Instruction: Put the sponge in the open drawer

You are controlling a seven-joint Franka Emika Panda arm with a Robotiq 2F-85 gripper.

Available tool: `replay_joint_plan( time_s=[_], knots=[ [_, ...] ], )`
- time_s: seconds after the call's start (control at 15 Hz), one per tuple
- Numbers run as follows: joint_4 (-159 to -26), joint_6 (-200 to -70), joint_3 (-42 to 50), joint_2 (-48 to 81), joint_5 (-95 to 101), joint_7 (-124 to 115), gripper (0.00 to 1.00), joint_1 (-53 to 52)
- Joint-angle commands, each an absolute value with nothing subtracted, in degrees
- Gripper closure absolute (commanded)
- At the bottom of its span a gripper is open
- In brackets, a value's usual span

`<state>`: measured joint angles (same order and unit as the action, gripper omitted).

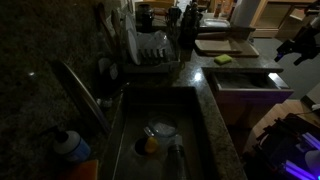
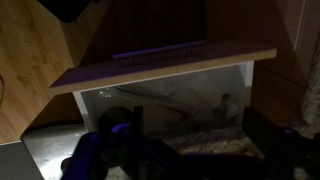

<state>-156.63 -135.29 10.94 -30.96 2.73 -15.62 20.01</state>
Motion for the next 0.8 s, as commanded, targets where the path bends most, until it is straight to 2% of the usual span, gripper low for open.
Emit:
replay_joint_plan(
  time_s=[0.0, 0.33, 0.47, 0.53, 0.73],
  knots=[
    [-149.4, -142.6, 10.1, -18.0, 2.6, -23.3, 0.0, 23.5],
    [-140.4, -149.4, 8.3, -8.0, 3.9, -41.8, 0.0, 24.1],
    [-140.2, -144.6, 7.2, -11.4, 4.8, -51.8, 0.0, 22.2],
    [-141.0, -147.9, 9.7, -9.5, 4.2, -45.0, 0.0, 21.6],
    [-140.0, -145.9, 8.3, -10.5, 4.4, -50.9, 0.0, 20.7]
  ],
)
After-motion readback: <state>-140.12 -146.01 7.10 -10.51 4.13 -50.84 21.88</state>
